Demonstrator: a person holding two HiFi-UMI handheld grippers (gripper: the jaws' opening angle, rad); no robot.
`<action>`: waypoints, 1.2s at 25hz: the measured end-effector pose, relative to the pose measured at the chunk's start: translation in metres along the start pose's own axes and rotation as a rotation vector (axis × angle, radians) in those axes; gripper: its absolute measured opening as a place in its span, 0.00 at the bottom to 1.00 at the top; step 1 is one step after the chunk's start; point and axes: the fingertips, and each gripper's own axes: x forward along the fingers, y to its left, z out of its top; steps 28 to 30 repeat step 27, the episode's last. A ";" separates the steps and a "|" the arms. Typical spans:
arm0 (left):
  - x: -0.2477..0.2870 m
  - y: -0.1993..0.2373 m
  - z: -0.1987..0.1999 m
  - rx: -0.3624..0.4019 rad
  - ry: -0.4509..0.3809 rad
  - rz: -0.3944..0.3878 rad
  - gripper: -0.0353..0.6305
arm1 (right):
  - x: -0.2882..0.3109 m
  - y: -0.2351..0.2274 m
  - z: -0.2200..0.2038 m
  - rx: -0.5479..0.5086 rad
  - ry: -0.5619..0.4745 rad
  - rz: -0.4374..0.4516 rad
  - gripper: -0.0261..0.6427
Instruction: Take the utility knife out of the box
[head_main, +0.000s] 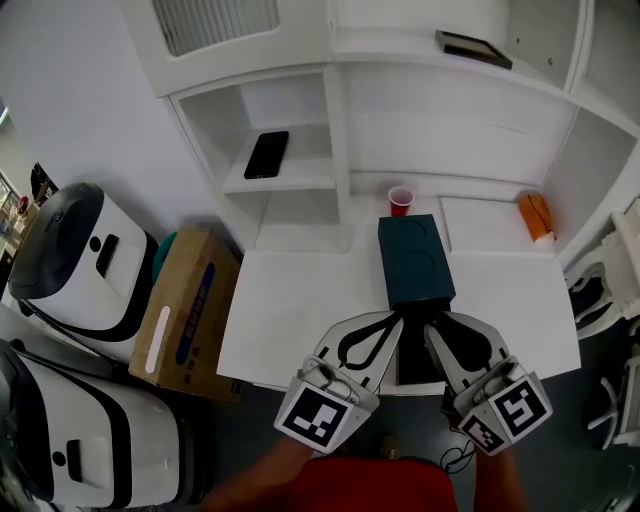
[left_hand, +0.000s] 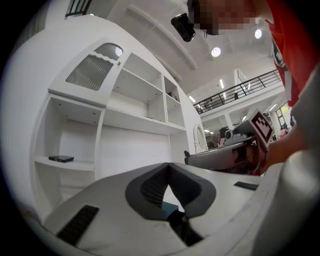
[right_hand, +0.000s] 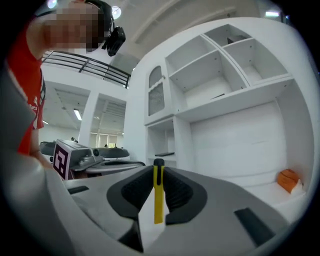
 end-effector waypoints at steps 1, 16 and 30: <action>-0.001 -0.003 0.002 0.002 0.001 0.003 0.08 | -0.004 0.001 0.002 -0.002 -0.016 0.002 0.14; -0.010 -0.034 0.011 0.022 0.010 0.032 0.08 | -0.034 0.007 0.019 0.001 -0.086 0.038 0.14; -0.013 -0.041 0.015 0.033 -0.001 0.025 0.08 | -0.041 0.012 0.027 -0.005 -0.098 0.040 0.14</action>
